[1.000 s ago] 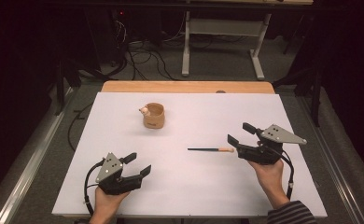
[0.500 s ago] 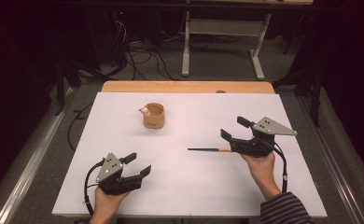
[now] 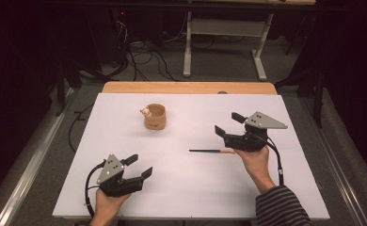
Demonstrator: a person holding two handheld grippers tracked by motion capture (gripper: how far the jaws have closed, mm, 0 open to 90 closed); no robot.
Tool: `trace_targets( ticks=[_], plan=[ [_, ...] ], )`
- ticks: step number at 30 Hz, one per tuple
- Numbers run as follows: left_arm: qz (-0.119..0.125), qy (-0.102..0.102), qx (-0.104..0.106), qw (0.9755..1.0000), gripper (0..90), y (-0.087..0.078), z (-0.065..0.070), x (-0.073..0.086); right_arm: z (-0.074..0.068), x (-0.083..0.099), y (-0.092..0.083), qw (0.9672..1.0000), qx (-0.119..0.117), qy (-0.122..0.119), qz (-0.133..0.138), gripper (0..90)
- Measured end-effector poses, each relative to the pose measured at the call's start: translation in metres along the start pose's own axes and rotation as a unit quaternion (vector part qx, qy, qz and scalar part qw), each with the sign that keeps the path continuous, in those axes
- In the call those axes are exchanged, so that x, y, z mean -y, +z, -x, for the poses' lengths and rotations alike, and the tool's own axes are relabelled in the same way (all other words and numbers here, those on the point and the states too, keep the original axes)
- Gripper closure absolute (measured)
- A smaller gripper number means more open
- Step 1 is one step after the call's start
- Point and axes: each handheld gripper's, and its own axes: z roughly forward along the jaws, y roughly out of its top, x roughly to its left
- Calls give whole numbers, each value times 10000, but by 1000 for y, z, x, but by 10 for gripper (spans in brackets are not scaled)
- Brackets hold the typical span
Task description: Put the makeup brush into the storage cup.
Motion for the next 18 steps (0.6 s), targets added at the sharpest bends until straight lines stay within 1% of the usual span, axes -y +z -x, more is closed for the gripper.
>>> trace_targets(
  ticks=[1, 2, 4, 5, 10, 11, 13, 16, 17, 18],
  plan=[
    [-1, 2, 2, 10000, 301, 0, 0, 0, 1, 0, 4, 10000, -15, -21, -22, 219],
    [-2, 3, 5, 10000, 301, 0, 0, 0, 1, 0, 4, 10000, -15, -21, -22, 219],
    [-6, 11, 6, 10000, 301, 0, 0, 0, 0, 0, 9, 10000, -8, 39, -88, 224],
    [-4, 12, 11, 10000, 302, 0, 0, 0, 1, 0, 11, 9999, -3, 23, -113, 228],
    [-8, 17, 24, 10000, 302, 0, 0, 0, 1, 0, 17, 9999, -52, 37, -156, 239],
    [-7, 19, 26, 10000, 302, 0, 0, 0, 1, -1, 18, 9998, -61, 72, -186, 240],
    [-9, 17, 27, 10000, 301, 0, 0, 0, 0, -1, 21, 9998, -74, 36, -205, 243],
    [-9, 19, 27, 10000, 301, 0, 0, 0, 0, -1, 25, 9995, -64, 26, -309, 249],
    [-12, 22, 29, 10000, 302, 0, 0, 0, -1, 0, 26, 9994, -52, 56, -351, 254],
    [-14, 25, 27, 10000, 302, 0, 0, 0, 0, -1, 27, 9993, -62, 23, -378, 258]
  ],
)
